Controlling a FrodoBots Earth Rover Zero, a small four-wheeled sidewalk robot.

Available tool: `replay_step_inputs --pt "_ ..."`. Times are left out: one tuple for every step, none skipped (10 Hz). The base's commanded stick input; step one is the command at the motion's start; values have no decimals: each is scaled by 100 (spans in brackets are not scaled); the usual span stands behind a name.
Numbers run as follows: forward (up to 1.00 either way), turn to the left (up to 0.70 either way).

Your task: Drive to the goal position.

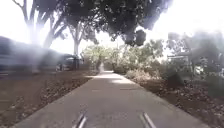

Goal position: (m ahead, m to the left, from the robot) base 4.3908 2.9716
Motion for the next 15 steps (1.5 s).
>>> replay_step_inputs --pt "70 0" --pt "70 0" --pt "70 0" --pt "70 0" --pt "70 0" --pt "70 0" --pt "70 0" --pt "70 0" --pt "70 0" --pt "70 0" --pt "70 9" --pt "70 22" --pt "70 8" --pt "70 5" --pt "70 1"
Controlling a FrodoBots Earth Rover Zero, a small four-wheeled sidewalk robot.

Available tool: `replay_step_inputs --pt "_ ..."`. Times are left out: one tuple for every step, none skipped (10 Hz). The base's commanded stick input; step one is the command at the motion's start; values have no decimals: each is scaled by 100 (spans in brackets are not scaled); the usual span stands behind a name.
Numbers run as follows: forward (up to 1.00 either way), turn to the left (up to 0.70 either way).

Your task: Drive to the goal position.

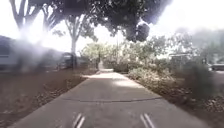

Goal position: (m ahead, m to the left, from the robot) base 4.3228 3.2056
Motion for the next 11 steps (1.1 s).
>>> replay_step_inputs --pt "70 0" --pt "70 0" --pt "70 0" --pt "70 0" --pt "70 0" --pt "70 0" --pt "70 0" --pt "70 14" --pt "70 24" --pt "70 34" --pt "70 23"
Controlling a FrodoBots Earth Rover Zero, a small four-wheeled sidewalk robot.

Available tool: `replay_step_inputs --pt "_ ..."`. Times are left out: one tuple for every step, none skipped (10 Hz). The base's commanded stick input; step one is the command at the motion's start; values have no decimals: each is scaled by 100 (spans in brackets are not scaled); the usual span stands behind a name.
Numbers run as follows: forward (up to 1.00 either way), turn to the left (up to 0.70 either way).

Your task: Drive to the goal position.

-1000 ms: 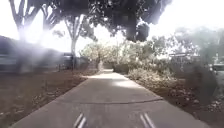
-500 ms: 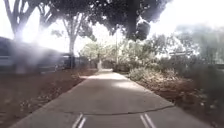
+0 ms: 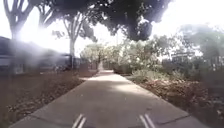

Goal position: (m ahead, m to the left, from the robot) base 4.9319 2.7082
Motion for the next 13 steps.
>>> replay_step_inputs --pt "70 10" --pt "70 31" --pt "70 16" --pt "70 0" --pt "70 0" --pt "70 0" --pt "70 0" --pt "70 0" --pt "70 0" --pt "70 0" --pt "70 0" --pt "70 0" --pt "70 0"
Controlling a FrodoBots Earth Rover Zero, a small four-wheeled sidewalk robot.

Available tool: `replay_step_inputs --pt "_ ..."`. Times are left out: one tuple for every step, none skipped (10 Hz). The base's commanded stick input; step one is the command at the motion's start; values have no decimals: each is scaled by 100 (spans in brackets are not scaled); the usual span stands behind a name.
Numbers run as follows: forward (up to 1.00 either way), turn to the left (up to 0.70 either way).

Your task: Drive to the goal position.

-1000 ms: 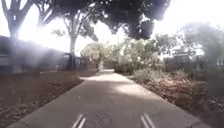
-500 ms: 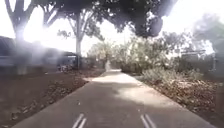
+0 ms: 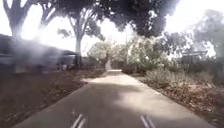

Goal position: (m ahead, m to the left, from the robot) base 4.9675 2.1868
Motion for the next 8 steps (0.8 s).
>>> replay_step_inputs --pt "70 0" --pt "70 0" --pt "70 0" --pt "70 0" --pt "70 0" --pt "70 0" --pt "70 0" --pt "70 0"
